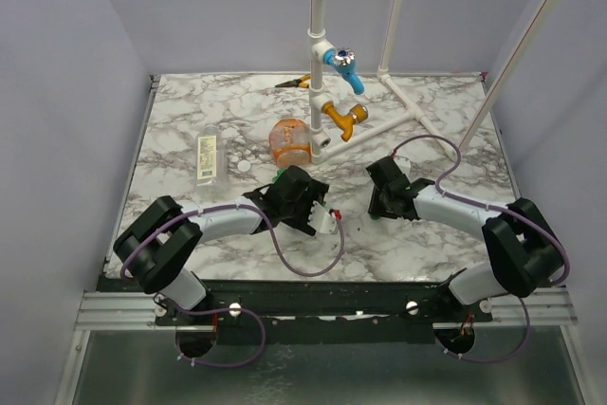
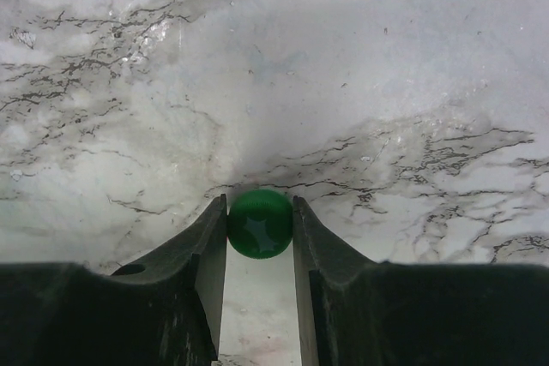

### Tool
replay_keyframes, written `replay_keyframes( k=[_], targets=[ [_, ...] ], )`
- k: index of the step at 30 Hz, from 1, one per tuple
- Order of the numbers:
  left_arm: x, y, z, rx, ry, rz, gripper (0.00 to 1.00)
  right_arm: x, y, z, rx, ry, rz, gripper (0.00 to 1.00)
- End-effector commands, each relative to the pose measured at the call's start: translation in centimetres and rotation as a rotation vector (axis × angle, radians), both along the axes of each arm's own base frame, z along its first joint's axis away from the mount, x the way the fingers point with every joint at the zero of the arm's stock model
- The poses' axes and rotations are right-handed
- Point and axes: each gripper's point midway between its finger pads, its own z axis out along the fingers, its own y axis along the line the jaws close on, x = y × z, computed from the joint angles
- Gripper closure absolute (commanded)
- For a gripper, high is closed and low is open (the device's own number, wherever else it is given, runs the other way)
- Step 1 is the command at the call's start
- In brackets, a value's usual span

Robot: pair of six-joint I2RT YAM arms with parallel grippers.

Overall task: Screw on the bottle caps
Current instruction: Pick up the bottle cap from the center of the board, then pick up the plastic bottle at the center of the board.

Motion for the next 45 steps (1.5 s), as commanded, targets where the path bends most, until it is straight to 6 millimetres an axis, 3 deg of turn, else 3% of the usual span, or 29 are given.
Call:
replay_keyframes(
  k=[1,5,8,10,18,21,28,33,40,45],
  targets=[
    [-1.9,0.7,-2.3,0.075,0.101,-0.063,0.11,-1.8,-0.4,-0.4,0.001,0.041,0.013,0.67],
    [-2.7,2.4,-3.4,0.102,0.146,-0.03,0.13,-1.8,-0.5,0.0,0.006,0.028,0.011,0.67],
    [-2.3,2.3,-3.7,0.063,0.141,-0.009,0.2,-1.8,-0.5,0.3,0.015,0.022,0.008,0.68],
    [-1.9,1.6,-3.6,0.019,0.14,0.013,0.34,-1.9,-0.4,0.5,0.019,0.023,0.01,0.68],
    [-1.2,0.1,-3.3,-0.047,0.175,0.081,0.57,-2.3,-0.6,2.8,0.042,-0.004,0.005,0.68],
    [-1.1,-0.9,-1.6,-0.119,0.197,0.153,0.79,-2.6,-0.7,3.9,0.063,-0.022,0.005,0.68],
    [-3.5,-4.2,3.6,-0.387,0.32,0.298,0.8,-3.6,0.2,7.8,0.176,-0.074,0.042,0.68],
    [-4.5,-5.5,7.6,-0.655,0.434,0.414,0.8,-4.1,0.6,11.9,0.238,-0.13,0.081,0.68],
    [-6.0,-6.4,10.6,-0.937,0.568,0.462,0.82,-4.7,2.5,17.2,0.351,-0.18,0.182,0.68],
    [-6.9,-7.0,11.3,-1.0,0.584,0.427,0.84,-4.6,3.5,19.3,0.382,-0.174,0.221,0.68]
  ],
)
